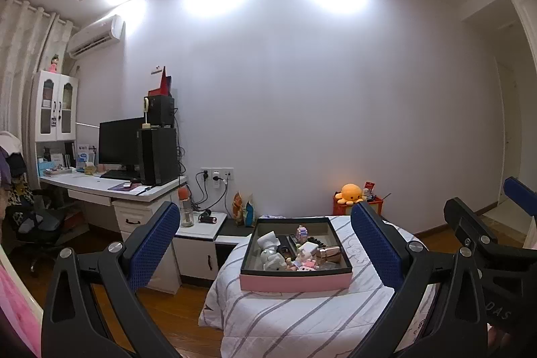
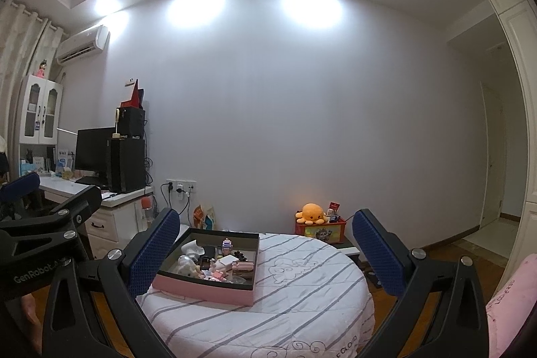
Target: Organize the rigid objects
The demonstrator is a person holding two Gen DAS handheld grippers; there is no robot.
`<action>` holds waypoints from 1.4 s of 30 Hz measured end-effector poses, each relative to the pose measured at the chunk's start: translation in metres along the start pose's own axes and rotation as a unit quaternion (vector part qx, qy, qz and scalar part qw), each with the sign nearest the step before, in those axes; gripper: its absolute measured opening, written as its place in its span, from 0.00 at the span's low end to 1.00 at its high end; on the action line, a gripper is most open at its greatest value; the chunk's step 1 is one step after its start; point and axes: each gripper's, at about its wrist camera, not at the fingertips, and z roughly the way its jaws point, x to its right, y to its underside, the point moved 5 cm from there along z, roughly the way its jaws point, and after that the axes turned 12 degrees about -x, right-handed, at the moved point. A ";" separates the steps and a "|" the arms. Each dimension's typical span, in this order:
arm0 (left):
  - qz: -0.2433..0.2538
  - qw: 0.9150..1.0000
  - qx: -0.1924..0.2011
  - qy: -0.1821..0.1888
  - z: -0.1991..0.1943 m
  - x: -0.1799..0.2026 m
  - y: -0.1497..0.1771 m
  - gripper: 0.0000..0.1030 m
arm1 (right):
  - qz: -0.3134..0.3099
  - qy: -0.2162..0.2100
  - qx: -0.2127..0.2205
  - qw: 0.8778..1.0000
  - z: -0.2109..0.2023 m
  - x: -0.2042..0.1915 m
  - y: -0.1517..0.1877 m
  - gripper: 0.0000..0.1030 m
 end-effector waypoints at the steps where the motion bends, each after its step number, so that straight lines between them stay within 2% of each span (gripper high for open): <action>1: 0.000 1.000 -0.001 -0.001 0.001 -0.001 0.000 1.00 | 0.001 0.000 0.000 1.000 0.000 -0.001 0.000 1.00; 14: 0.005 1.000 -0.020 -0.003 0.015 -0.004 0.006 1.00 | 0.000 0.002 -0.017 1.000 0.010 -0.005 0.006 1.00; 42: 0.008 1.000 -0.021 -0.004 0.021 -0.006 0.009 1.00 | -0.004 0.001 -0.028 1.000 0.012 -0.009 0.006 1.00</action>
